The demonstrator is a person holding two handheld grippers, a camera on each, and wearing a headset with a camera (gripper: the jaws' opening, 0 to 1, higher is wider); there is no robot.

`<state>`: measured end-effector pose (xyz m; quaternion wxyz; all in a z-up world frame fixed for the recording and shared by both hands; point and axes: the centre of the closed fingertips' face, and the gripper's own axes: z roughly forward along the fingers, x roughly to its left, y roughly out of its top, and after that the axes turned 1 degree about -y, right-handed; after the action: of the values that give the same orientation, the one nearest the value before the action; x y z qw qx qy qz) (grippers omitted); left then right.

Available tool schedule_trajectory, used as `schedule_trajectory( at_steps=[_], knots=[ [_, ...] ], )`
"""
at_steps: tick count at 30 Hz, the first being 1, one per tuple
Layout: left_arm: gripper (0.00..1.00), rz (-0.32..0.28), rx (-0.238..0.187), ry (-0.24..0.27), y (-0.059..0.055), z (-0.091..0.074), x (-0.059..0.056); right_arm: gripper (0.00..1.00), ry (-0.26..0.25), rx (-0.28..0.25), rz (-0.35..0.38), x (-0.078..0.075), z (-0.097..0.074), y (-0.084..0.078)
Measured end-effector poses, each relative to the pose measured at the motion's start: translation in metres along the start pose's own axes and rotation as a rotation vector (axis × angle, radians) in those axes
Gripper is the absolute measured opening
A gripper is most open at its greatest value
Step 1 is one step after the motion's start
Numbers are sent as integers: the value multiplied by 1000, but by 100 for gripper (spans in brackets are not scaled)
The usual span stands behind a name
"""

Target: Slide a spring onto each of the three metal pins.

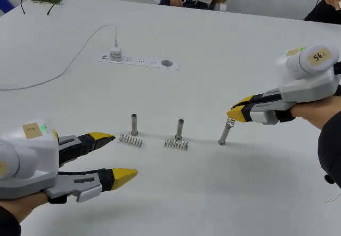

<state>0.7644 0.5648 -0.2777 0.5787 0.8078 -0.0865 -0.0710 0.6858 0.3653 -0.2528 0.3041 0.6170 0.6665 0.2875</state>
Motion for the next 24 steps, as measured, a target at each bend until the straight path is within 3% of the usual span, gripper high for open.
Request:
schedule_trajectory(
  at_steps=[24],
  knots=[
    [52, -14, 12, -4, -5, 2, 2, 12, 1, 21, 27, 3, 25, -28]
  ],
)
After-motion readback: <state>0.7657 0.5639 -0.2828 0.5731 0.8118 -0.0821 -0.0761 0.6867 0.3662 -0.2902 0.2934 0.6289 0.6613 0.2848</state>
